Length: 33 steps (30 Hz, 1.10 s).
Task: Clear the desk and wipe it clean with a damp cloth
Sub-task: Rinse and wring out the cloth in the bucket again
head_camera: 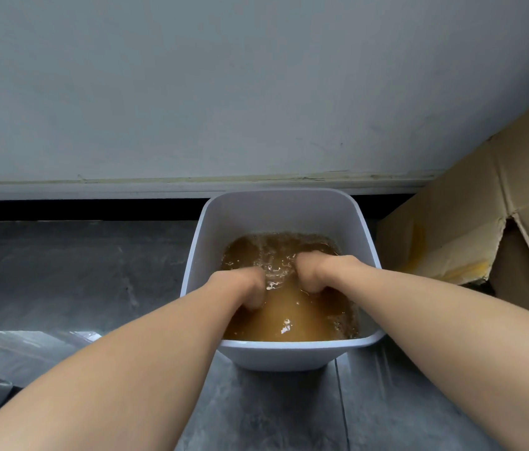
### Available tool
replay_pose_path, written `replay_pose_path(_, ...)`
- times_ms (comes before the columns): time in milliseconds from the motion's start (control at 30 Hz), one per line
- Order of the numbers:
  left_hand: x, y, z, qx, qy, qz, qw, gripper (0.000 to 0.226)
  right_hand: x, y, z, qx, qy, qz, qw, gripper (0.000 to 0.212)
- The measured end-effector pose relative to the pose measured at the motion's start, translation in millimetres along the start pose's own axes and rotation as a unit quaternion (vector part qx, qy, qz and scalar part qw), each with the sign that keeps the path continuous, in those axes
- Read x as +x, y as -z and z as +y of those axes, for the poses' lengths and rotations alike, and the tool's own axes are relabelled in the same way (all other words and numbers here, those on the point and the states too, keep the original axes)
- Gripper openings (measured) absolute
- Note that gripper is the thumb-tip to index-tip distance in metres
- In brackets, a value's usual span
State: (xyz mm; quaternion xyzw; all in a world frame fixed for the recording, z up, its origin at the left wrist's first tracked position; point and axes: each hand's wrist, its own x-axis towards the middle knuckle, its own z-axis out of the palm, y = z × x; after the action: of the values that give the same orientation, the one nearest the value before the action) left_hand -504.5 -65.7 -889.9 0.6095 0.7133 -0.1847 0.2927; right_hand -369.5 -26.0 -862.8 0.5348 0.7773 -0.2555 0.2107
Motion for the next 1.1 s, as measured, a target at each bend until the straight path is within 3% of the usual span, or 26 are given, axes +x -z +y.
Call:
replay_pose_path(67,-4,6,1,-0.049,0.027,-0.027,0.998,0.029,1,10,1,0.086,-0.012,0.010,0.996,0.032)
replay_pose_path(100,-6,9,1,-0.145,0.047,-0.055,0.987,0.029,2,15,1,0.139,-0.024,0.014,0.990,0.029)
replay_pose_path(133,-9,14,3,-0.285,0.080,-0.100,0.950,0.026,3,19,0,0.204,-0.044,0.014,0.978,0.023)
replay_pose_path(167,-11,18,5,-0.412,0.109,-0.158,0.891,0.024,2,23,0,0.278,-0.073,0.011,0.958,0.018)
replay_pose_path(233,-13,26,4,-0.571,0.114,-0.232,0.779,0.029,-1,30,-1,0.409,-0.116,0.011,0.905,0.022)
replay_pose_path(333,-15,32,3,-0.724,0.083,-0.210,0.652,0.023,-11,40,-3,0.526,-0.135,-0.005,0.840,0.032)
replay_pose_path(400,-23,35,6,-0.774,0.029,-0.180,0.607,0.011,-17,43,-7,0.556,-0.133,-0.019,0.820,0.035)
replay_pose_path(533,-35,34,11,-0.759,-0.093,-0.174,0.620,0.016,-30,40,-22,0.574,-0.117,-0.025,0.810,0.042)
replay_pose_path(600,-38,33,14,-0.769,-0.080,-0.127,0.621,0.008,-33,40,-25,0.558,-0.107,-0.005,0.823,0.048)
replay_pose_path(633,-38,32,14,-0.760,-0.065,-0.081,0.641,0.012,-34,41,-25,0.548,-0.103,0.008,0.830,0.047)
replay_pose_path(700,-34,27,12,-0.689,-0.073,0.047,0.719,0.022,-37,46,-20,0.549,-0.090,0.016,0.831,0.042)
replay_pose_path(767,-36,25,9,-0.518,-0.130,0.182,0.826,0.031,-44,51,-14,0.579,-0.062,-0.028,0.812,0.035)
replay_pose_path(833,-39,25,6,-0.332,-0.181,0.263,0.888,0.031,-51,52,-10,0.585,-0.024,-0.063,0.808,0.025)
replay_pose_path(933,-44,27,3,-0.212,-0.185,0.290,0.915,0.021,-53,45,-10,0.579,0.022,-0.021,0.815,0.007)
replay_pose_path(1000,-45,28,1,-0.186,-0.159,0.286,0.926,0.011,-54,37,-10,0.561,0.068,0.021,0.825,0.022)
replay_pose_path(1100,-47,27,0,-0.195,-0.140,0.238,0.941,0.014,-59,26,-11,0.429,0.128,0.090,0.889,0.034)
